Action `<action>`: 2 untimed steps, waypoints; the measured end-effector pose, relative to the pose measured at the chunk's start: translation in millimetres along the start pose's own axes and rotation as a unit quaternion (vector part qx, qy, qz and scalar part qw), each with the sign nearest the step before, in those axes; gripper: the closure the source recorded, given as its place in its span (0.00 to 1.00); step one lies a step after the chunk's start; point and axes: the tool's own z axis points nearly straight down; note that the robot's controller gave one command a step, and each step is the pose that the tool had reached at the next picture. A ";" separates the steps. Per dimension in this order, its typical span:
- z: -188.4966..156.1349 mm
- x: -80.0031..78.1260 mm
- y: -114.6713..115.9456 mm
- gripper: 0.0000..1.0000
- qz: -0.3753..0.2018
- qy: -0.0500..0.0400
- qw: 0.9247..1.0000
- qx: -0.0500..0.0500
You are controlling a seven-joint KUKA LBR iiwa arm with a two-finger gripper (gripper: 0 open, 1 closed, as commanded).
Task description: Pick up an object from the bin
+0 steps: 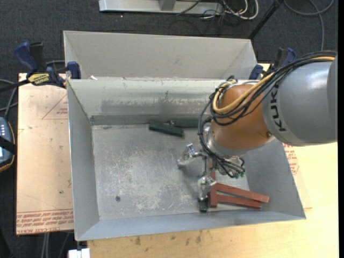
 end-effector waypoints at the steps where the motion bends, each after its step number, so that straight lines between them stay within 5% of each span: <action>1: -7.7 47.7 -20.8 0.00 -0.096 0.007 0.995 0.000; 2: -4.1 47.2 -38.4 0.00 -0.091 0.009 0.996 -0.001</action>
Offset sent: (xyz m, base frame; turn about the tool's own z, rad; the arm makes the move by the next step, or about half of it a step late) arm -0.0161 -0.0604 0.0019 -0.1797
